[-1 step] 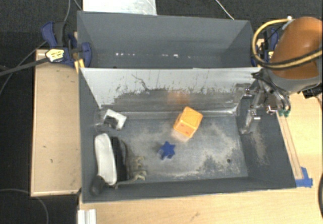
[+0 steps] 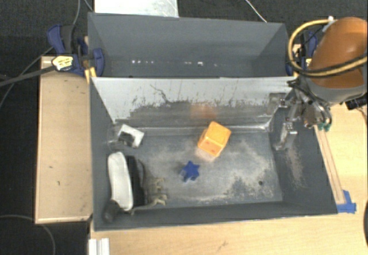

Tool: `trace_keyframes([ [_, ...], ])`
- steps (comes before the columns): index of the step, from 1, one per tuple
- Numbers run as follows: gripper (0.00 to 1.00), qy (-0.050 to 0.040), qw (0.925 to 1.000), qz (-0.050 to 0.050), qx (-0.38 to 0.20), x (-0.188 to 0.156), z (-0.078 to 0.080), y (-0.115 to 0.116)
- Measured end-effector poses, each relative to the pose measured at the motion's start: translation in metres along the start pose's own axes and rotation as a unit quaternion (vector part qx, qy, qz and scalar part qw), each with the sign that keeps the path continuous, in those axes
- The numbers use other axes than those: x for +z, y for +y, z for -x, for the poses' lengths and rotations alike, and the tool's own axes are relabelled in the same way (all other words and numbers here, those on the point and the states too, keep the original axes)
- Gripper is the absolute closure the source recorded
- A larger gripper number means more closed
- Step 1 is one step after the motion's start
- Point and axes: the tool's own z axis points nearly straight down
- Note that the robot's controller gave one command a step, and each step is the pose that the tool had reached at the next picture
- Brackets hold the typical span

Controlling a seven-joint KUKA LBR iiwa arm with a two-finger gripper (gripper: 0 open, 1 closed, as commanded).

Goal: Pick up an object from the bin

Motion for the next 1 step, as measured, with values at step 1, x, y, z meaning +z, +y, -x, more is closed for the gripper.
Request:
trace_keyframes([
  [1, 0.0, 0.001, 0.9995, 0.001, -0.032, 0.0814, 0.0048, 0.0306],
])
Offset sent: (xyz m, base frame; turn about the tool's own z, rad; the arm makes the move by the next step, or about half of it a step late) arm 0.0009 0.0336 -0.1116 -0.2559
